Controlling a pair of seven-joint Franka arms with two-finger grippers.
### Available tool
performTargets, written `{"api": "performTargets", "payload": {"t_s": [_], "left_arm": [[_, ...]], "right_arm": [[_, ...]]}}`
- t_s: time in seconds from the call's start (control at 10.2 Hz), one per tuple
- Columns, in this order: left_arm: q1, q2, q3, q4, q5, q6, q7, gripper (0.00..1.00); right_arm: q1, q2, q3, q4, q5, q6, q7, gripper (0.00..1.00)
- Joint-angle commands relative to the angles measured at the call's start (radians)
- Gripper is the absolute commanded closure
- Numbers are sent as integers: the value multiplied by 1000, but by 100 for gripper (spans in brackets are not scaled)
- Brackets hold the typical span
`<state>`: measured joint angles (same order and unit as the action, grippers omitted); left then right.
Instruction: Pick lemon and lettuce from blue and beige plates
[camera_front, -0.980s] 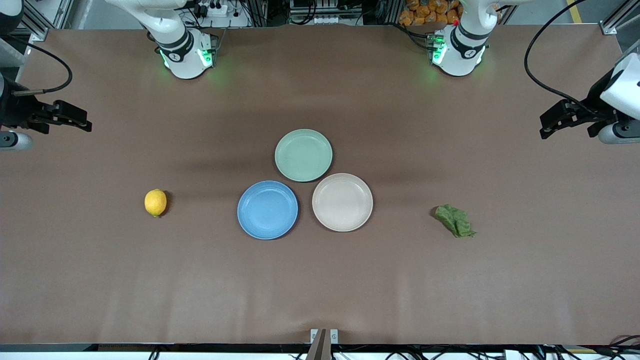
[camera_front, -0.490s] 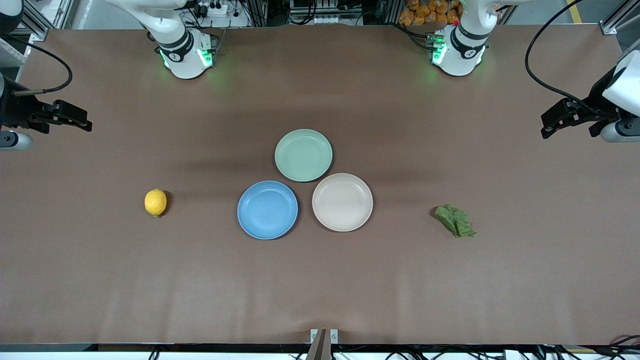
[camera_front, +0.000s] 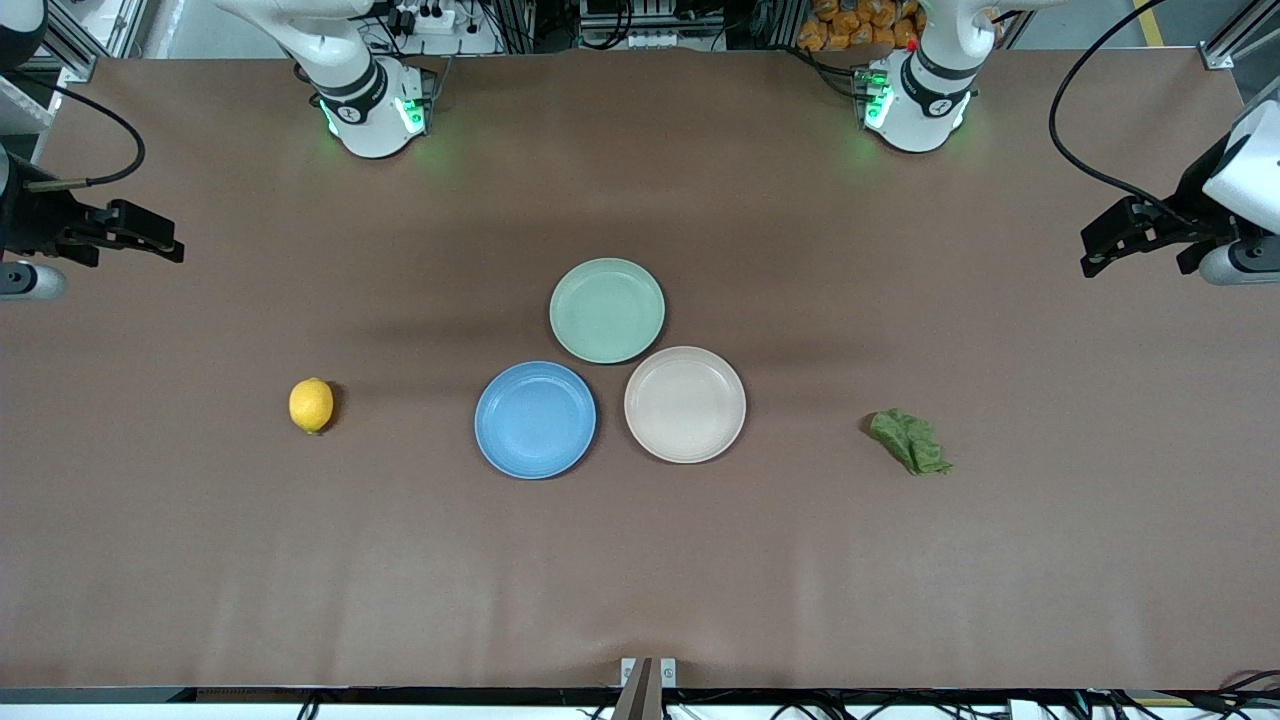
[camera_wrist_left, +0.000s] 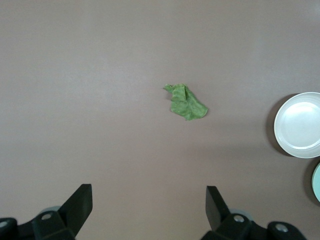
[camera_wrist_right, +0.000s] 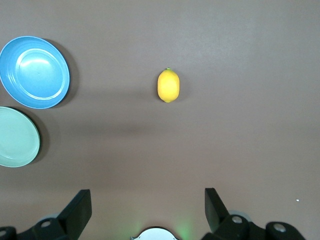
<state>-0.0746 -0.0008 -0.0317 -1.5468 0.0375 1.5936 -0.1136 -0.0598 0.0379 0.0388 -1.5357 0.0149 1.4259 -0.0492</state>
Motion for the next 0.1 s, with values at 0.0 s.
{"api": "performTargets", "payload": {"t_s": [0.0], "left_arm": [[3, -2, -1, 8, -30, -15, 15, 0]], "right_arm": [[-3, 7, 1, 14, -1, -16, 2, 0]]}}
